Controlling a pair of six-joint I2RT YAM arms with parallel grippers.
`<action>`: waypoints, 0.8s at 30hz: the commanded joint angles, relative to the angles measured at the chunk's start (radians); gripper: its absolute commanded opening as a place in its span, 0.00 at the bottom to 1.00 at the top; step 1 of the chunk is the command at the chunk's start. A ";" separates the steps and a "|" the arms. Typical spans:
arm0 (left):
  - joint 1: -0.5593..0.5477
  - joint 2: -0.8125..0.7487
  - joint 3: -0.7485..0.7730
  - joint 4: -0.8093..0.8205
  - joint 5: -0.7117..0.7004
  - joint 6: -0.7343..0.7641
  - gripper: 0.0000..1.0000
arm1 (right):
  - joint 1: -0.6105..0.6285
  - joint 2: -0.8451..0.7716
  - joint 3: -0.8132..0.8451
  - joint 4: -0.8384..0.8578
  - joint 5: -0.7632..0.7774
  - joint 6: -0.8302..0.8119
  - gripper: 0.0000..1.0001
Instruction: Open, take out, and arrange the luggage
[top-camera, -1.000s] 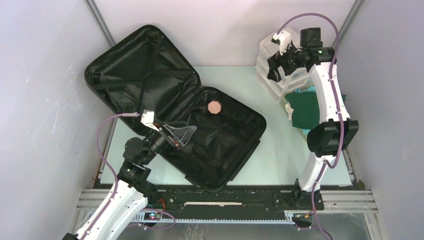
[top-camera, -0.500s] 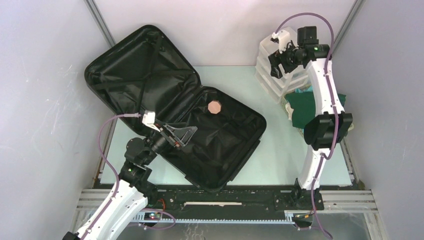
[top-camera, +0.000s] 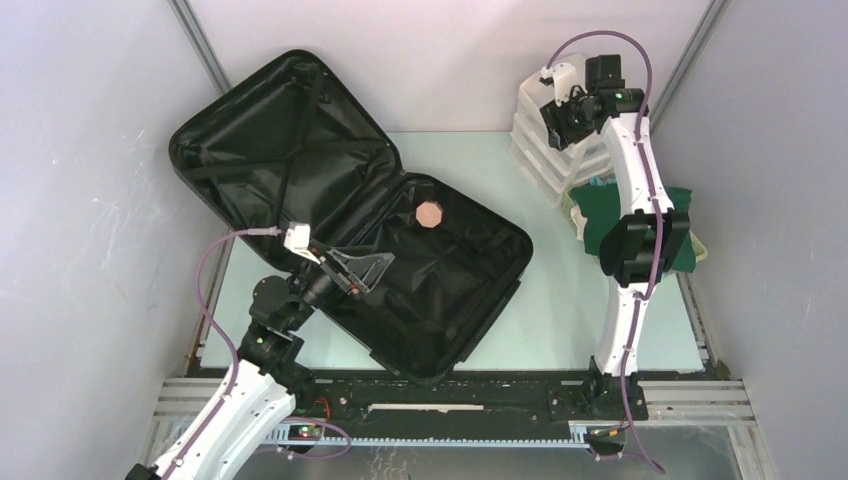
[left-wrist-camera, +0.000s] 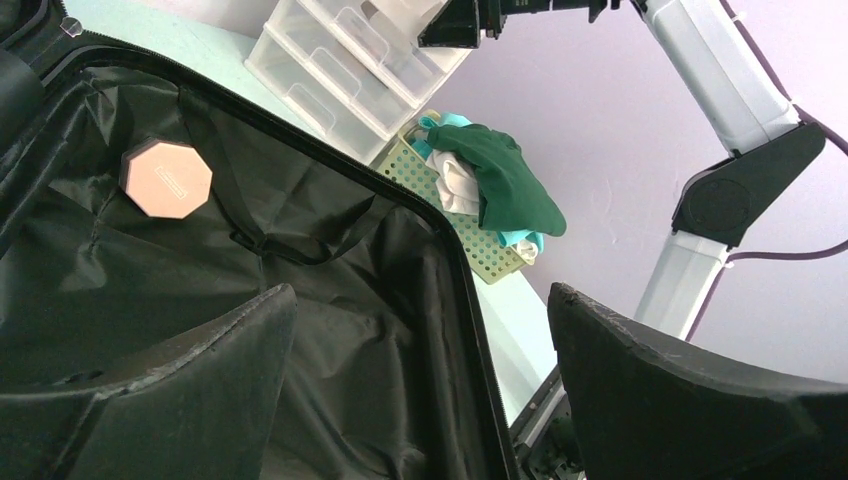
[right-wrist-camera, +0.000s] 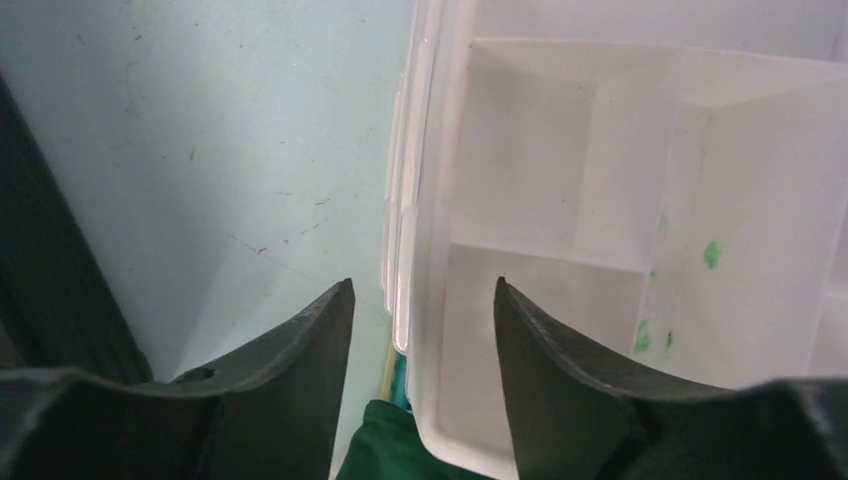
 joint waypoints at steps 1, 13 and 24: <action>0.006 0.008 -0.021 0.032 -0.016 -0.016 1.00 | -0.002 0.032 0.041 0.029 0.024 0.010 0.58; 0.006 0.064 -0.024 0.115 0.020 -0.062 1.00 | -0.003 0.043 0.064 -0.002 -0.041 0.006 0.16; 0.003 0.152 -0.027 0.241 0.069 -0.128 1.00 | -0.023 -0.074 0.065 0.002 -0.193 0.097 0.00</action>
